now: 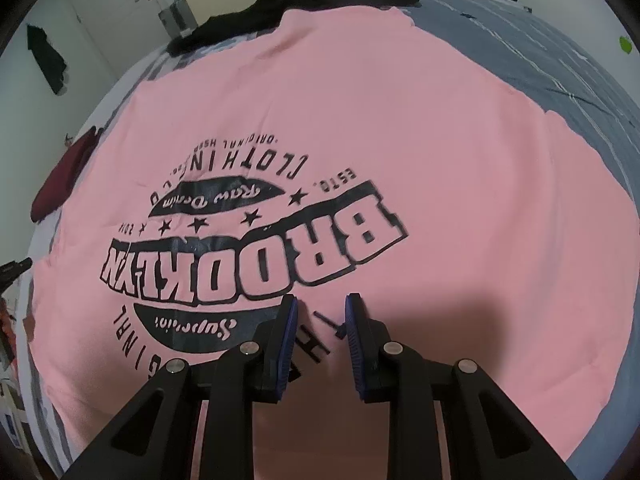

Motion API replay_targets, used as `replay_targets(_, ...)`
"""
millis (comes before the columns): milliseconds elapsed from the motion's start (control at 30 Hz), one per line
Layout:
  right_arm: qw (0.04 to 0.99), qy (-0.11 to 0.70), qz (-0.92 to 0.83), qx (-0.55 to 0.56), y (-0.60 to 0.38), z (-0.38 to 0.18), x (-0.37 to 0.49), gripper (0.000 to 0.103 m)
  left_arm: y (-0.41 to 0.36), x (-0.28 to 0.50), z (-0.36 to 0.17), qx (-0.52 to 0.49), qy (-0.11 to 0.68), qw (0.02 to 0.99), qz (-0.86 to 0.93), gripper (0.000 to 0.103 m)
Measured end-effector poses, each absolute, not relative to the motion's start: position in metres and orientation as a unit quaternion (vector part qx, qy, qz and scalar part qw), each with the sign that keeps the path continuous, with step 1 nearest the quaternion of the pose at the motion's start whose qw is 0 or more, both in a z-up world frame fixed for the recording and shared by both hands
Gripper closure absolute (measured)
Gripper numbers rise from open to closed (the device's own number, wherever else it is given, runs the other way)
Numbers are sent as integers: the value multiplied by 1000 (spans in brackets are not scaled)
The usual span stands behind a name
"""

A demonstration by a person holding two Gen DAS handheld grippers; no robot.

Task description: Fold clothes

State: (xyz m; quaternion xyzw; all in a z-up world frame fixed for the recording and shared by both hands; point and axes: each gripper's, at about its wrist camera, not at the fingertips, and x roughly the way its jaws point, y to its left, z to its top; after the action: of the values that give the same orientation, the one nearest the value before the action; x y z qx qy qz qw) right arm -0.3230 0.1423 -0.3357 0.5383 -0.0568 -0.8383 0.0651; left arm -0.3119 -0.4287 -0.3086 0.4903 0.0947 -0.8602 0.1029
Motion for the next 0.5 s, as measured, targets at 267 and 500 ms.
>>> replay_targets(267,32,-65,-848,526,197,-324,-325,75,-326,-264,-297,507,104,4,-856,91)
replay_targets(500,-26,-68,-857,510,285,-309,-325,66,-250,-240,-311,532,119,-9,-838,89)
